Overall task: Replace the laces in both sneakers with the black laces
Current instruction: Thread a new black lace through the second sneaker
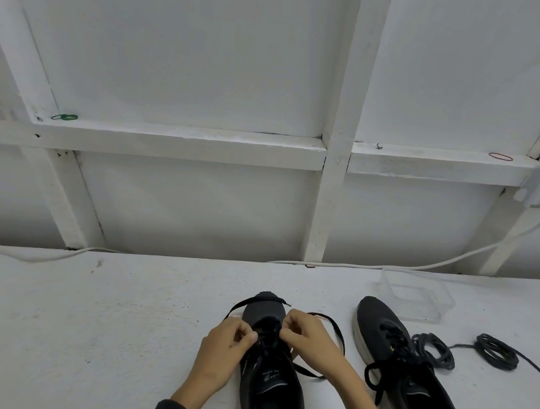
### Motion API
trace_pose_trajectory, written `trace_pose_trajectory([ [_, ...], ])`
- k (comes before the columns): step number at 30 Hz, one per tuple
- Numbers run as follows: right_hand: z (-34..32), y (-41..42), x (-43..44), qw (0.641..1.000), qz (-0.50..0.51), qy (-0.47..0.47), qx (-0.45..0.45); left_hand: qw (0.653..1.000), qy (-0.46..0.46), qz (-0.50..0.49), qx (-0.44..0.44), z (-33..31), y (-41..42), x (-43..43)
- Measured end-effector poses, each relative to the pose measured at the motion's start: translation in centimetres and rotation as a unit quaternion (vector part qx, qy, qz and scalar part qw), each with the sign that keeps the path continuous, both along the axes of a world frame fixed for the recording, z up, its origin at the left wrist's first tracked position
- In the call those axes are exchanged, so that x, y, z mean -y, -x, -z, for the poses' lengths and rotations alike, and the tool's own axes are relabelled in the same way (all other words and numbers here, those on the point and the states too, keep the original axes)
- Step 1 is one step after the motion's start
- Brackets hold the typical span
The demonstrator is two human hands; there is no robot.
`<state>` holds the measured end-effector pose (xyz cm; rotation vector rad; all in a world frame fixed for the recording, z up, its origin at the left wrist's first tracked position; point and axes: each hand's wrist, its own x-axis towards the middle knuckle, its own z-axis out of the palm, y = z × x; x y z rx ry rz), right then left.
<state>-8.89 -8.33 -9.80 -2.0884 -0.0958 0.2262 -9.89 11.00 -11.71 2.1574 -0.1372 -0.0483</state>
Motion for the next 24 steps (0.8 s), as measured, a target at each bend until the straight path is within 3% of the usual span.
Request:
trace_pose_trajectory([
  [8, 0.0, -0.1, 0.0, 0.996, 0.032, -0.073, -0.040, 0.999, 0.026, -0.029, 0.000, 0.1, 0.7, 0.3],
  [15, -0.1, 0.0, 0.1, 0.999, -0.011, -0.038, 0.000, 0.998, -0.058, -0.021, 0.018, -0.1, 0.1, 1.0],
  [24, 0.2, 0.2, 0.0, 0.990, 0.040, -0.112, -0.074, 0.997, -0.023, -0.057, 0.039, 0.3, 0.8, 1.1],
])
